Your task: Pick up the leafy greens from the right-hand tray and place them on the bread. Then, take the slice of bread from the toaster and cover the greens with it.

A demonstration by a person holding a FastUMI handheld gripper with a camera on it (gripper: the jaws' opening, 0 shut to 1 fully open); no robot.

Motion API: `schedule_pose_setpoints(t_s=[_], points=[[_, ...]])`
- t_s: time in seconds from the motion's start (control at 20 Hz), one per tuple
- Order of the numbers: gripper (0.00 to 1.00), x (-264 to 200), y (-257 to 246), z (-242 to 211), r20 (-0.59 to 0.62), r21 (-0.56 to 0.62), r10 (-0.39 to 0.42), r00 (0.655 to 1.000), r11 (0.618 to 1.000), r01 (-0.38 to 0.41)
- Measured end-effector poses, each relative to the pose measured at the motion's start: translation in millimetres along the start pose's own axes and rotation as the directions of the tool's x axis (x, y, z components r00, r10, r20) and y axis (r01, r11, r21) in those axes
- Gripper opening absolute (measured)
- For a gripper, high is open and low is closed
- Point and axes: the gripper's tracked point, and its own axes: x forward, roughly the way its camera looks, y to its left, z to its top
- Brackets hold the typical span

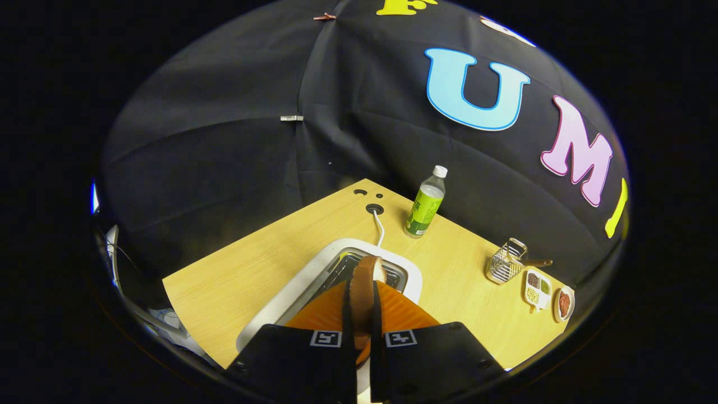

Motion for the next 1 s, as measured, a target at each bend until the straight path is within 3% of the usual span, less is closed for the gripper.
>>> schedule_pose_setpoints(t_s=[0.55, 1.0], points=[[0.13, -52.8, -14.5, 73.3, 0.171, 0.068, 0.042, 0.984, 0.996, -0.054], [0.13, -105.7, -71.5, 82.7, 0.222, 0.193, -0.003, 0.975, 0.980, -0.041]])
